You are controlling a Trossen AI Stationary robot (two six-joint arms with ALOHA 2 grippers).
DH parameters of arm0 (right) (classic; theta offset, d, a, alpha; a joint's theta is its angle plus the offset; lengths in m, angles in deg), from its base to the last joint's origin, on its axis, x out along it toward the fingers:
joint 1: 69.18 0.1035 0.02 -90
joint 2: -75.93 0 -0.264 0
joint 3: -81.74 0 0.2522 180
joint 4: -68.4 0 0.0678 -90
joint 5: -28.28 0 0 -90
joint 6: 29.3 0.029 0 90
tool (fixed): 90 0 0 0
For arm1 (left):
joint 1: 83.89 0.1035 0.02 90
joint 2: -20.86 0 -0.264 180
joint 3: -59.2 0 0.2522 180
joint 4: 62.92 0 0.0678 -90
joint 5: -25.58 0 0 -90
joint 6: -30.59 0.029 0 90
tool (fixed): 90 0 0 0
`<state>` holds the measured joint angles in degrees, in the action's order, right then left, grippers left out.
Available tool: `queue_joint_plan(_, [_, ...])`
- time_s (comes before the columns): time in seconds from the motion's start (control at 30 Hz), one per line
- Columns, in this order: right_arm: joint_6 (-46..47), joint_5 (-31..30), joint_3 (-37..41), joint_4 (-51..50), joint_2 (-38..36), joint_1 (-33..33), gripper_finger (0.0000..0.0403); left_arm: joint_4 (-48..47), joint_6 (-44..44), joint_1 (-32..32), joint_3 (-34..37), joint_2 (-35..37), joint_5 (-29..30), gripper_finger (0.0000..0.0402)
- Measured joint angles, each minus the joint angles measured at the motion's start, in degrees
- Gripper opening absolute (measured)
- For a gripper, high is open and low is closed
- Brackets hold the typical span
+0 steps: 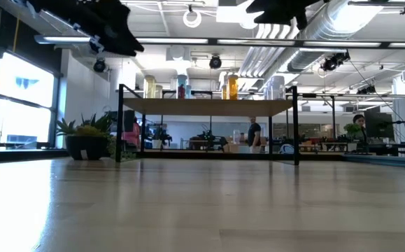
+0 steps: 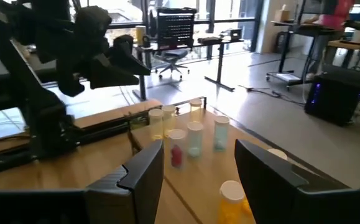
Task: Pick and place medicine bottles onto shelf by color
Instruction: Return to Home Position
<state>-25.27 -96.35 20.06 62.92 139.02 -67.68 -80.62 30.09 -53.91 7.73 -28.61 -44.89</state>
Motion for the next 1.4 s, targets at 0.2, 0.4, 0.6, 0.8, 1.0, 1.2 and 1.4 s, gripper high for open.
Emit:
queue_joint_plan(0.2, [0.4,3.9,0.0,-6.5,-4.5,0.1,0.0189,-1.0,-3.8,-0.1,0.3,4.0,-16.8,0.0202])
queue_joint_plan(0.4, [-4.2,10.0,0.0,-12.7,-7.5,0.2,0.0189,4.8,-6.2,-3.1,5.9,7.0,-27.0,0.0202])
queue_joint_plan(0.6, [-4.5,10.7,0.0,-20.3,-9.7,0.2,0.0189,14.7,-9.7,-6.9,15.0,9.8,-26.4,0.0202])
queue_joint_plan(0.8, [-0.7,10.6,0.8,-26.2,-8.6,1.9,0.0189,19.6,-10.9,-10.8,21.3,12.1,-24.1,0.0202])
queue_joint_plan(1.0, [2.7,10.5,10.8,-16.6,-9.9,4.2,0.0189,22.1,-11.3,-14.3,25.8,14.6,-20.1,0.0202])
queue_joint_plan(1.2, [5.5,10.3,21.1,-5.4,-13.1,5.1,0.0189,22.1,-11.3,-16.1,29.0,18.1,-20.1,0.0202])
queue_joint_plan(1.4, [9.1,7.2,27.4,-4.3,-19.6,5.0,0.0189,23.1,-10.4,-17.0,32.8,22.0,-19.9,0.0202])
